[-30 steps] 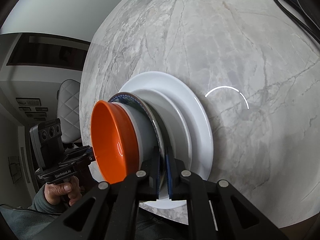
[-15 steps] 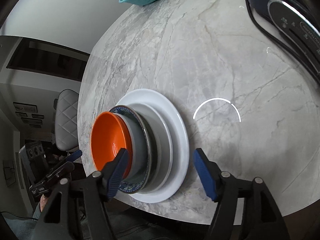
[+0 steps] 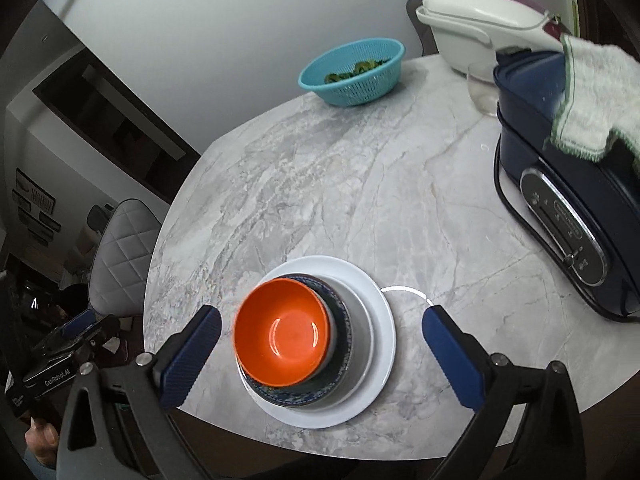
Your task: Organize plates and bowls
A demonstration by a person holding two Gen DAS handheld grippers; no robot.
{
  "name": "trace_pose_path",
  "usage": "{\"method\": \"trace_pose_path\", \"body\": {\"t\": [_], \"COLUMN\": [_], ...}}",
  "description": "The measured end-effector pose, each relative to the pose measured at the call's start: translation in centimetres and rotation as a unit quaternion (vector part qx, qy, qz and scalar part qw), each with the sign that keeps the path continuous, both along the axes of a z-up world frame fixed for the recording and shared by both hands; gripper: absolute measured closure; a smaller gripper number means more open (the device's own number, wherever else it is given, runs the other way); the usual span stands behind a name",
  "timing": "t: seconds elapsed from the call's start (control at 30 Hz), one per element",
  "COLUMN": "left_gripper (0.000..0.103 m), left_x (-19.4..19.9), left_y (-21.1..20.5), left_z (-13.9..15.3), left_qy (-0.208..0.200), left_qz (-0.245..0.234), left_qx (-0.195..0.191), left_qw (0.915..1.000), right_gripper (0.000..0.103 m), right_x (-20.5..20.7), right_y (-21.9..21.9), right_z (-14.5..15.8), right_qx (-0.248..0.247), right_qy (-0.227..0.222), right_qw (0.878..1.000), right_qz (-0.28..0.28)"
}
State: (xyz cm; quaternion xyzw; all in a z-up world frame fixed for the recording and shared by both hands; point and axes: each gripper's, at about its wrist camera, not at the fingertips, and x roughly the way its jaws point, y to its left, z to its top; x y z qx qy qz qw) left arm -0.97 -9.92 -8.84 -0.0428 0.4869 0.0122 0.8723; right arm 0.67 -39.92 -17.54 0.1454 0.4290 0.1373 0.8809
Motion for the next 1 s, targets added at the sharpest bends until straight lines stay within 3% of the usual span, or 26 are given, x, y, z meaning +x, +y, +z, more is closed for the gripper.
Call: {"method": "trace_pose_path", "body": {"t": [0.1, 0.17, 0.27, 0.43, 0.67, 1.0], "left_gripper": [0.001, 0.001, 0.001, 0.002, 0.002, 0.002], "left_x": [-0.9, -1.8, -3.0, -3.3, -3.0, -2.1], "left_y": [0.2, -0.3, -1.2, -1.6, -3.1, -4.3], "left_z": [-2.1, -3.1, -2.6, -1.0, 3.2, 5.3], "left_qy": [0.066, 0.101, 0.085, 0.065, 0.014, -0.002], "left_qz": [-0.021, -0.038, -0.052, -0.052, -0.046, -0.021], "left_qx": [-0.076, -0.087, -0.051, -0.052, -0.03, -0.006], "left_qw": [0.9947, 0.9904, 0.9938, 0.9952, 0.9984, 0.9998], "right_gripper": [0.0, 0.0, 0.0, 0.0, 0.0, 0.0], "right_x": [-2.0, -3.5, -5.3, -7.5, -7.2, -5.9], "right_y": [1.7, 2.7, 3.8, 4.1, 5.4, 5.0], "right_z": [1.9, 3.1, 4.6, 5.5, 6.0, 6.7], "right_qx": [-0.011, -0.028, -0.077, -0.088, -0.095, -0.107], "right_qy": [-0.025, -0.04, -0.044, -0.02, 0.004, 0.024], "right_qw": [0.999, 0.998, 0.994, 0.991, 0.993, 0.993], "right_qz": [-0.017, -0.036, -0.067, -0.1, -0.076, -0.045]}}
